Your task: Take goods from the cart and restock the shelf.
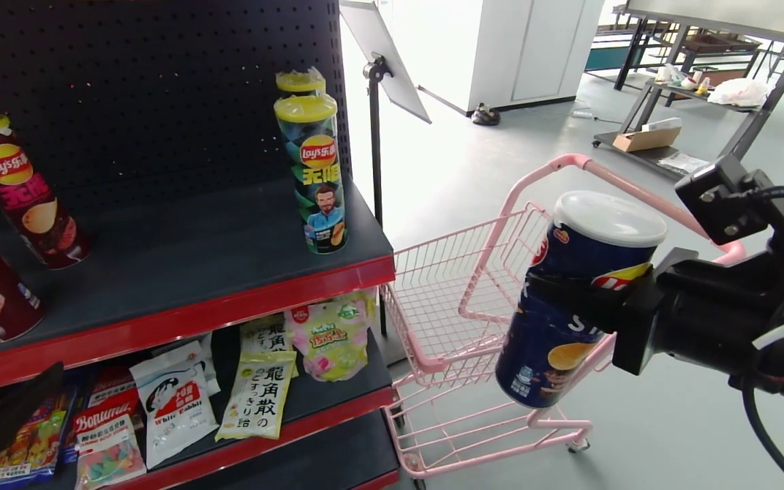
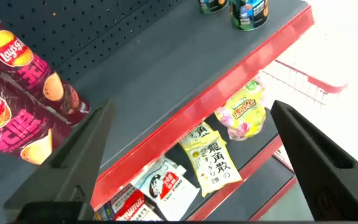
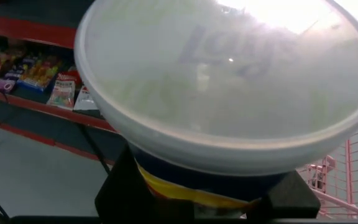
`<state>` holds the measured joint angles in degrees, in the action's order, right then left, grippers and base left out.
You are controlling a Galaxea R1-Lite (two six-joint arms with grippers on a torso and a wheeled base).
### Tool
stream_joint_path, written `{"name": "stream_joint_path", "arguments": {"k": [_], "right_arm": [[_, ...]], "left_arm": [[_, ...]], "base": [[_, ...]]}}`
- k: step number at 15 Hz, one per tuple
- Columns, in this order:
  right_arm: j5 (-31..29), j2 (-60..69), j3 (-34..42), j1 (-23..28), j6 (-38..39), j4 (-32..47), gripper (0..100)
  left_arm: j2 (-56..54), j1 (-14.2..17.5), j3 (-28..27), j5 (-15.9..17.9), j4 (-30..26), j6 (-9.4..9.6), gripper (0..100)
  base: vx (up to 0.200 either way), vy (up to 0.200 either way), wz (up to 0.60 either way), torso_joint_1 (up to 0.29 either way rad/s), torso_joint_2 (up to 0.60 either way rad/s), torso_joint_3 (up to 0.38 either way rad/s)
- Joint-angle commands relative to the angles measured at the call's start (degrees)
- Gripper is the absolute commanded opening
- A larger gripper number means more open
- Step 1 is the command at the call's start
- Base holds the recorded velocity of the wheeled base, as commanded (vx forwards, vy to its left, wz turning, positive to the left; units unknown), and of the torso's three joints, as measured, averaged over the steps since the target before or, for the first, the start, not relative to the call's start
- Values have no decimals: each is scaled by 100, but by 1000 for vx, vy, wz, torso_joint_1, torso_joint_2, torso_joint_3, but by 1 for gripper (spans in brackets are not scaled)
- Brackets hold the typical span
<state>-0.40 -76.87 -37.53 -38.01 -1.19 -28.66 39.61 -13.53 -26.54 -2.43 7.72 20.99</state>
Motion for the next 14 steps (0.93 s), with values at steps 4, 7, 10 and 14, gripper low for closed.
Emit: {"name": "stream_joint_path", "arguments": {"k": [4, 7, 10, 14], "right_arm": [[-13, -91, -8, 4, -4, -17, 0], [5, -91, 9, -5, -4, -17, 0], [5, -38, 36, -5, -12, -26, 0], [278, 111, 36, -49, -12, -34, 0]], "left_arm": [[30, 0, -97, 102, 2, -7, 100], [56, 0, -97, 93, 2, 1, 100], [56, 0, -88, 93, 2, -7, 100], [30, 0, -44, 102, 2, -7, 100]], "base": [[0, 0, 600, 8, 6, 4], [0, 0, 600, 12, -1, -2], [0, 0, 0, 0, 0, 0], [0, 0, 0, 0, 0, 0]]}}
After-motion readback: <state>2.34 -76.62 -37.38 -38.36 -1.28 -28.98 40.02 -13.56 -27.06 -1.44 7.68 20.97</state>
